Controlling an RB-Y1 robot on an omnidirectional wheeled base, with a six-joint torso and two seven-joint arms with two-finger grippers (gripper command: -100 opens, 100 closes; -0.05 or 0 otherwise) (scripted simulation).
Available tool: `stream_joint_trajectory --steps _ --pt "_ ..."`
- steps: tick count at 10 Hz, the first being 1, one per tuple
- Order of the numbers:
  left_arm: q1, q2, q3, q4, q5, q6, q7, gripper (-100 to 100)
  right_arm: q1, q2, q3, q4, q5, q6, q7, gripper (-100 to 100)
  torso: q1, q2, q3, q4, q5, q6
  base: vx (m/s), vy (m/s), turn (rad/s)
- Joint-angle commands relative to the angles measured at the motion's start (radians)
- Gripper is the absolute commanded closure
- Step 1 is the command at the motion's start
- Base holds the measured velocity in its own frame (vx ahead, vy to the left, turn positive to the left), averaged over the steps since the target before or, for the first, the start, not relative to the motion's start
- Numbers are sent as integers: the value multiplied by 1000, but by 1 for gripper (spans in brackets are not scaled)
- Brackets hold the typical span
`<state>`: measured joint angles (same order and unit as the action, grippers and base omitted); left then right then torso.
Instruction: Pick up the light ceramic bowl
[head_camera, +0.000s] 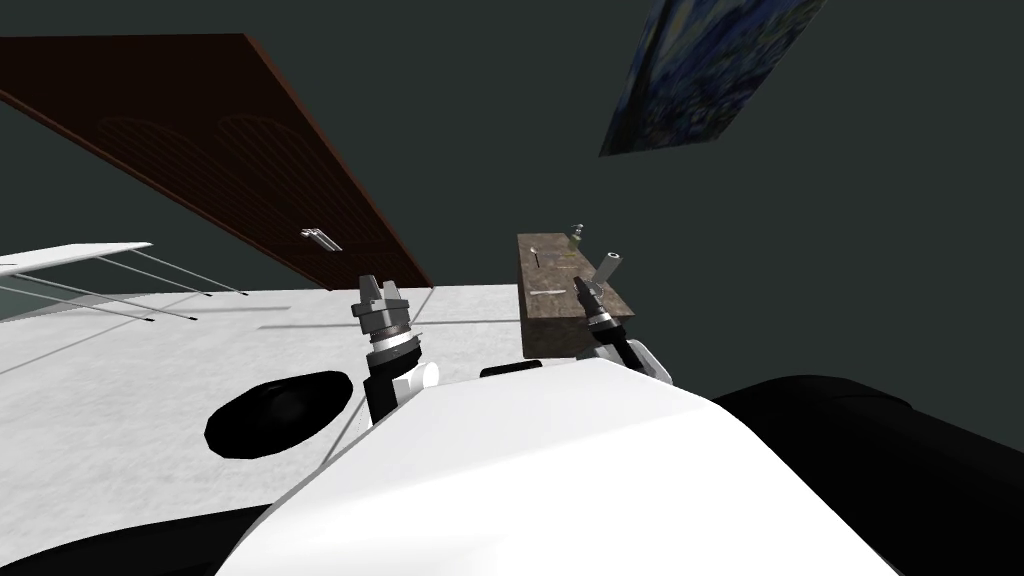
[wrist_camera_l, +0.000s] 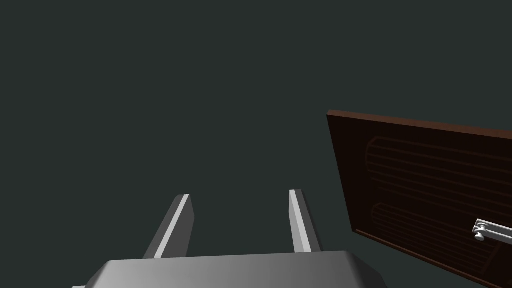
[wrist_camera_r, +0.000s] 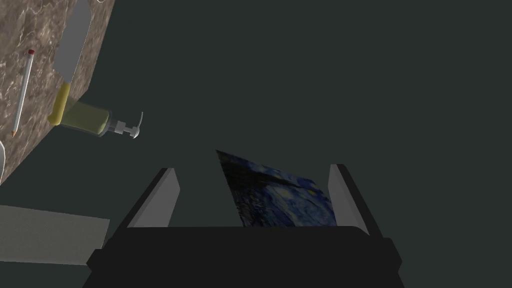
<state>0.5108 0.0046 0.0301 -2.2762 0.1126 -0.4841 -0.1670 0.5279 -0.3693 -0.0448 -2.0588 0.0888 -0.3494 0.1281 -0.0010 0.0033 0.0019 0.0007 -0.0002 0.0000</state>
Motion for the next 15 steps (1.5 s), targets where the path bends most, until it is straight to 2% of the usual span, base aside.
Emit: stream_joint_trajectory --steps 1,2,3,4,5,6,7,8,9,10,11,12,13,14,15 --pt "0 0 0 0 0 0 0 0 5 -50 6 47 30 3 45 -100 0 0 0 0 0 0 -88 2 109" --pt "0 0 0 0 0 0 0 0 5 -77 6 47 30 3 45 -100 0 2 1 0 0 0 -69 2 40" --pt "0 0 0 0 0 0 0 0 11 -110 5 81 47 4 71 -100 0 1 1 0 0 0 -82 0 74" --pt "0 0 0 0 0 0 0 0 11 -138 5 81 47 4 71 -100 0 2 1 0 0 0 -58 -7 37" --pt "0 0 0 0 0 0 0 0 17 -171 5 115 65 5 97 -100 0 1 1 0 0 0 -49 -8 72" --pt "0 0 0 0 0 0 0 0 17 -195 5 115 65 5 97 -100 0 0 0 0 0 0 -44 -8 37" --pt "0 0 0 0 0 0 0 0 24 -231 4 149 84 5 124 -100 0 0 0 0 0 0 -51 -2 88" --pt "0 0 0 0 0 0 0 0 24 -253 4 149 84 5 124 -100 0 0 0 0 0 0 -48 1 36" --pt "0 0 0 0 0 0 0 0 30 -290 3 184 103 5 151 -100 0 0 0 0 0 0 -63 12 70" --pt "0 0 0 0 0 0 0 0 30 -311 3 184 103 5 151 -100 1 0 0 0 0 0 -50 5 41" --pt "0 0 0 0 0 0 0 0 37 -349 3 219 123 4 176 -100 1 0 0 0 0 0 -51 4 90" --pt "0 0 0 0 0 0 0 0 37 -368 3 219 123 4 176 -100 1 0 0 0 0 0 -43 -1 33" --pt "0 0 0 0 0 0 0 0 44 -404 2 255 143 3 201 -100 0 -1 0 0 0 0 -53 2 56" --pt "0 0 0 0 0 0 0 0 44 -425 2 255 143 3 201 -100 0 0 0 0 0 0 -41 3 41" --pt "0 0 0 0 0 0 0 0 51 -460 1 291 163 2 225 -100 0 -1 0 0 0 0 -39 13 90"
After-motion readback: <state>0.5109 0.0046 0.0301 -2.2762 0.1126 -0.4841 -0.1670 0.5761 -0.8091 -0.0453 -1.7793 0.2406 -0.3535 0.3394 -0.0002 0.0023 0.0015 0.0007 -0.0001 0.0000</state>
